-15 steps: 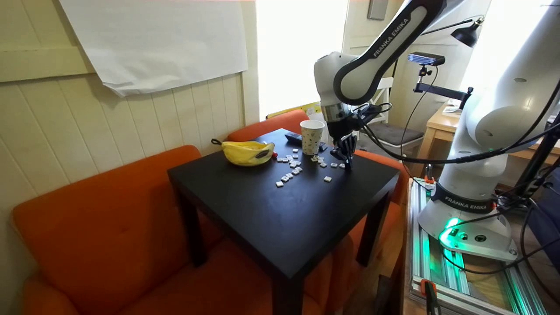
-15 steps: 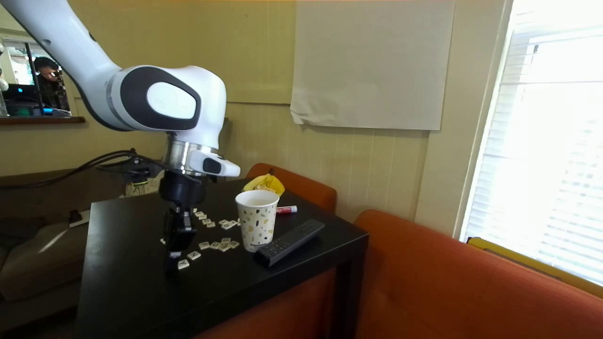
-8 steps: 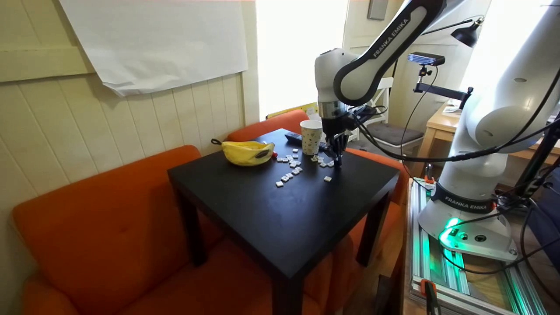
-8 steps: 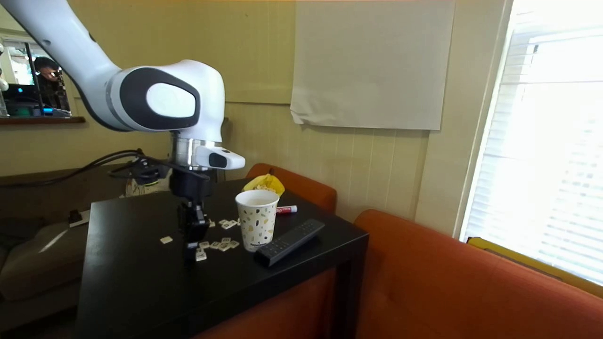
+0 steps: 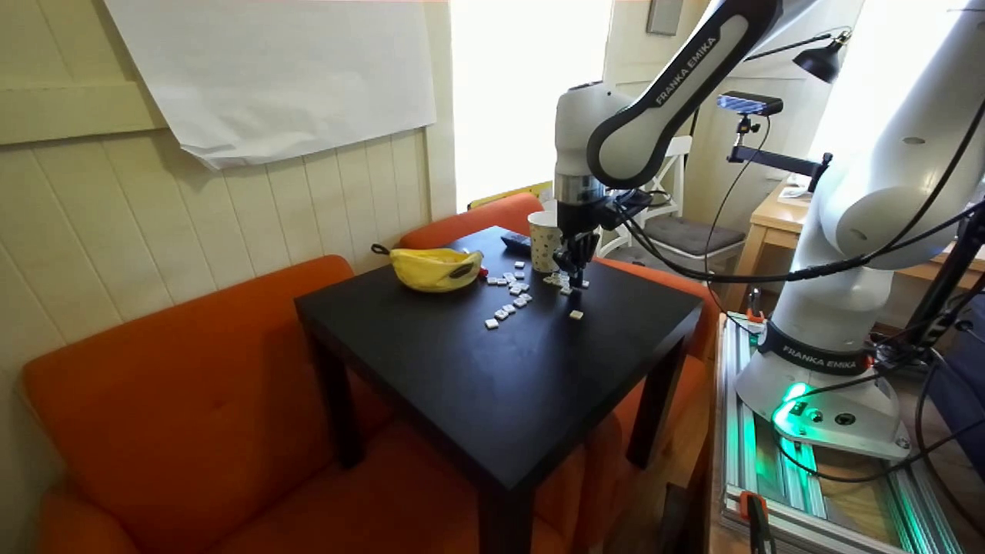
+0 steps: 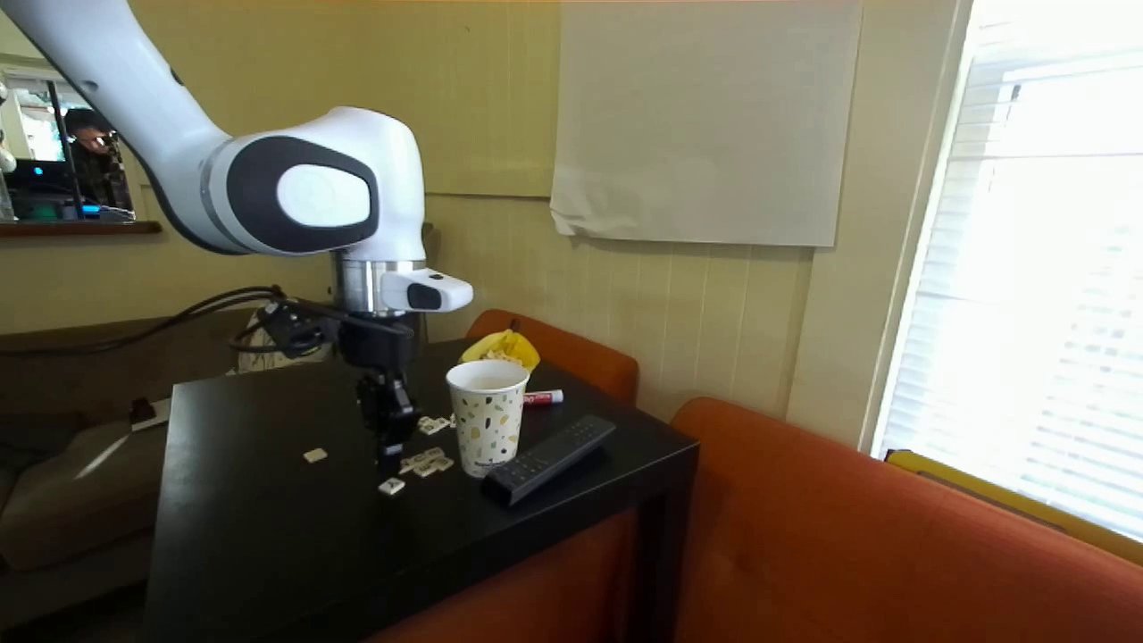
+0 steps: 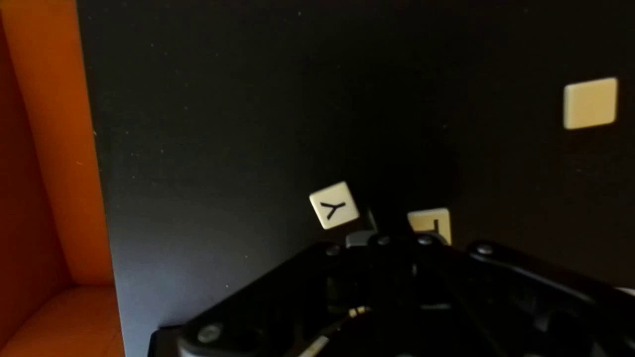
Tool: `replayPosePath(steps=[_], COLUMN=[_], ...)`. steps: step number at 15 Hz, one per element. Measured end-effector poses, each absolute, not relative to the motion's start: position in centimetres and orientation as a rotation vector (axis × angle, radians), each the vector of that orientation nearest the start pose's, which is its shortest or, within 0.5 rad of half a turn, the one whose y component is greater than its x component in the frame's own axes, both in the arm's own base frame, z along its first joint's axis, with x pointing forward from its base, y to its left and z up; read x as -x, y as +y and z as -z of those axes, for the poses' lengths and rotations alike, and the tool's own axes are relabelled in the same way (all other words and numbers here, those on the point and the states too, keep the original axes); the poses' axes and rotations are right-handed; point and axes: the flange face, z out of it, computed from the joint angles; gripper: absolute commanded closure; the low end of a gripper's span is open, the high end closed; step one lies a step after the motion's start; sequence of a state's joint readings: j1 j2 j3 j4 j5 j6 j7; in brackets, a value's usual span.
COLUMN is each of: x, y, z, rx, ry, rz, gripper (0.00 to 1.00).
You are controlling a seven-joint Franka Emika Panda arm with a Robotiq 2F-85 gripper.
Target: Push some of the letter blocks forward
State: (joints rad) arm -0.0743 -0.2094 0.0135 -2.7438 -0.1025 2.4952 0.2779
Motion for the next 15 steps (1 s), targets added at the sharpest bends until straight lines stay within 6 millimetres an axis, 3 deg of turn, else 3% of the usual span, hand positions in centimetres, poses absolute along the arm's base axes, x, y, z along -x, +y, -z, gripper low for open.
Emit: replayPosePath(steps=[9, 15], x=[-39.2, -37.8], y=[-2.3, -2.9], z=[-28.3, -32.5], rx=[3.152, 3.106], ry=[0.434, 0.522], rz=[0.030, -0.103], gripper=[1.00, 1.00])
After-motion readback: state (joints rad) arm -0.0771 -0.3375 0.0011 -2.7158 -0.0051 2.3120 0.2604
